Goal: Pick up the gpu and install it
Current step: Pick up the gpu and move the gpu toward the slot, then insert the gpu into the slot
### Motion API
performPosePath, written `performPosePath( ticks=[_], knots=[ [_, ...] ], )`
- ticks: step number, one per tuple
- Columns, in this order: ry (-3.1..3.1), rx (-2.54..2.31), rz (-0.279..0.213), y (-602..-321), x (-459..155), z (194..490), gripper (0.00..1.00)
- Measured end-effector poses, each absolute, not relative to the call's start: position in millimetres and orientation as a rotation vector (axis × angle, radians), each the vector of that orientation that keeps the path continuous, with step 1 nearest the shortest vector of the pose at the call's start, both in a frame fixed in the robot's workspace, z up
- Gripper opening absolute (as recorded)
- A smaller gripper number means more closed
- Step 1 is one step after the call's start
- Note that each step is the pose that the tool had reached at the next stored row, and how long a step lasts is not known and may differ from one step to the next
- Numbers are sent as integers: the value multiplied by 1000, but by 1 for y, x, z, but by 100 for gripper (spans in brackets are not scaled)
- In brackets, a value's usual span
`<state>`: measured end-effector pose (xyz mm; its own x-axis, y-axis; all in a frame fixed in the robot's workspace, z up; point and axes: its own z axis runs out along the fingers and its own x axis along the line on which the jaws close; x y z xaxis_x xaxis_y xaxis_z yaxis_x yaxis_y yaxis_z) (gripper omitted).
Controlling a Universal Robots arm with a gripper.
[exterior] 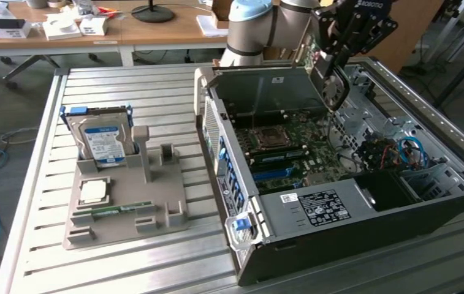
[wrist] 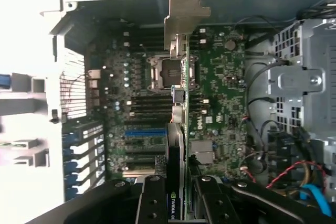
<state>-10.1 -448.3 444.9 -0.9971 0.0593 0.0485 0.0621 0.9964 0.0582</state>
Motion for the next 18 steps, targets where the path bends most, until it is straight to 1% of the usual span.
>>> performPosePath(
  ticks=[8, 18],
  knots=[
    [-3092, -14, -90, -448, 3, 436, 26],
    [-3092, -13, -90, -448, 4, 436, 26]
  ],
)
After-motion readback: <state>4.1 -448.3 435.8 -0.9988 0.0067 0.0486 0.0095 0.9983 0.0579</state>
